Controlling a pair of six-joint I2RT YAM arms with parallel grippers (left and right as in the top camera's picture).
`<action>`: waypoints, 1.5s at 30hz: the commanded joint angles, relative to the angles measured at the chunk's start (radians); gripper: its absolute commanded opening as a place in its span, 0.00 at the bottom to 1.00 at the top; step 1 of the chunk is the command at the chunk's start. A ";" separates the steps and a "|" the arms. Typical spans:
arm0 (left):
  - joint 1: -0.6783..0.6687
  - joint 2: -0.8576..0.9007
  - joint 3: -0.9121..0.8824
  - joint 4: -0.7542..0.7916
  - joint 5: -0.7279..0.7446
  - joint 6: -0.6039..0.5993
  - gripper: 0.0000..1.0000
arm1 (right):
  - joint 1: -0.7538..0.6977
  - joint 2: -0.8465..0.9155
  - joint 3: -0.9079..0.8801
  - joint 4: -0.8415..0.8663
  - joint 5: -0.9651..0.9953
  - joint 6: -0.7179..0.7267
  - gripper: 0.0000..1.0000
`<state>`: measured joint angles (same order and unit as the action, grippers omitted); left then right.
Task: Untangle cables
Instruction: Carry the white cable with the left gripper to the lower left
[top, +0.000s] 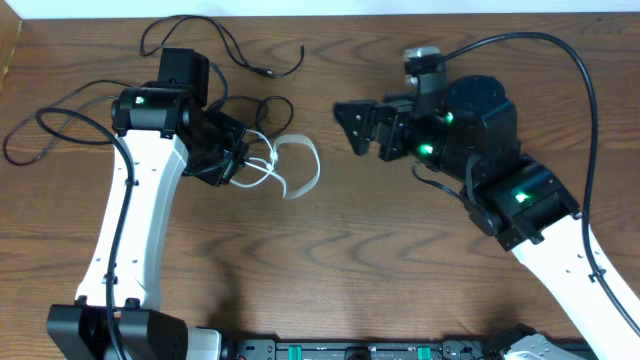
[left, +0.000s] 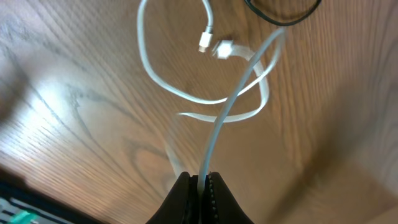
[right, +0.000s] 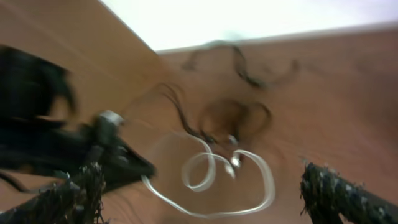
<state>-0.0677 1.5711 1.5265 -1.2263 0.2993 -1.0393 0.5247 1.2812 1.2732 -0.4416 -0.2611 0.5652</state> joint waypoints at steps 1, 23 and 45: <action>0.001 -0.025 0.017 -0.002 -0.001 0.157 0.07 | -0.030 -0.013 0.004 -0.129 0.069 -0.005 0.99; 0.096 -0.461 0.071 0.098 -0.244 0.328 0.07 | -0.039 0.107 -0.053 -0.476 0.243 -0.004 0.99; 0.894 -0.380 0.070 0.102 -0.192 0.218 0.07 | -0.039 0.179 -0.053 -0.476 0.198 -0.004 0.99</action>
<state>0.7620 1.1545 1.5837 -1.1248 0.1318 -0.7803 0.4889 1.4593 1.2263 -0.9169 -0.0570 0.5659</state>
